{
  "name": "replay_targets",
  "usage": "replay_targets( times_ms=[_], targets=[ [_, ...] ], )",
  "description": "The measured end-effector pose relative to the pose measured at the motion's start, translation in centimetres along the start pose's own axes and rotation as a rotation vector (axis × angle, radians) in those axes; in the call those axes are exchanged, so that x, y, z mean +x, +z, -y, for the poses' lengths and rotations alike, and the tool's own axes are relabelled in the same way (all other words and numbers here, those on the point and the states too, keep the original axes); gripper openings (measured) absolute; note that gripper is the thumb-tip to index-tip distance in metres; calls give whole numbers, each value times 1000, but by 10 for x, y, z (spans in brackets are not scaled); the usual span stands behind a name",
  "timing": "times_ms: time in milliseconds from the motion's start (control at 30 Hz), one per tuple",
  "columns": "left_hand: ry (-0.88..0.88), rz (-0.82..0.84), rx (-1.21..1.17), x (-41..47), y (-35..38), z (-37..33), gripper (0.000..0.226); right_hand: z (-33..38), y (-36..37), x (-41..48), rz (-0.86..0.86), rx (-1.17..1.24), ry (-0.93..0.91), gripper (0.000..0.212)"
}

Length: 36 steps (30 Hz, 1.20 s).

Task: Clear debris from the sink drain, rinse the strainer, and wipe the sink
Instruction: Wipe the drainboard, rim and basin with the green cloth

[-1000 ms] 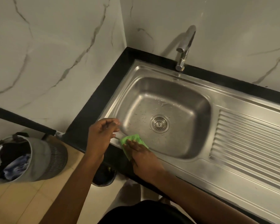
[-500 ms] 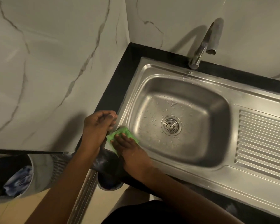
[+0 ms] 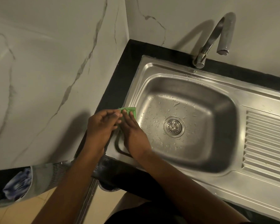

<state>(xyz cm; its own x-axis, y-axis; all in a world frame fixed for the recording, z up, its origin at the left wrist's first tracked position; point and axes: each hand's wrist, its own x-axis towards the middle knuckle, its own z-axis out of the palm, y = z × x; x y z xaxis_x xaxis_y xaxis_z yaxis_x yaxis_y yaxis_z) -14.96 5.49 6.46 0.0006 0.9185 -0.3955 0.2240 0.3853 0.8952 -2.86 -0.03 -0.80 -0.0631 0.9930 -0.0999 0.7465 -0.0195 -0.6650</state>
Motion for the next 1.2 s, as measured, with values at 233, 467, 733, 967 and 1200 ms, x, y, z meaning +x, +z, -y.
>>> replay_targets(
  times_ms=[233,467,733,967,1200],
  targets=[
    [3,23,5,11,0,1,12,-17,-2,21,-98,8,-8,85],
    [1,49,-8,17,-1,0,11,-42,-12,68,-242,29,-3,86],
    [-3,80,13,23,-1,-2,16,-76,-45,143,-302,-85,136,83],
    [24,84,47,25,4,-6,15,-88,-83,179,-230,-442,138,71],
    [25,109,29,26,19,-13,11,-133,-142,165,-120,-595,108,74]
  ],
)
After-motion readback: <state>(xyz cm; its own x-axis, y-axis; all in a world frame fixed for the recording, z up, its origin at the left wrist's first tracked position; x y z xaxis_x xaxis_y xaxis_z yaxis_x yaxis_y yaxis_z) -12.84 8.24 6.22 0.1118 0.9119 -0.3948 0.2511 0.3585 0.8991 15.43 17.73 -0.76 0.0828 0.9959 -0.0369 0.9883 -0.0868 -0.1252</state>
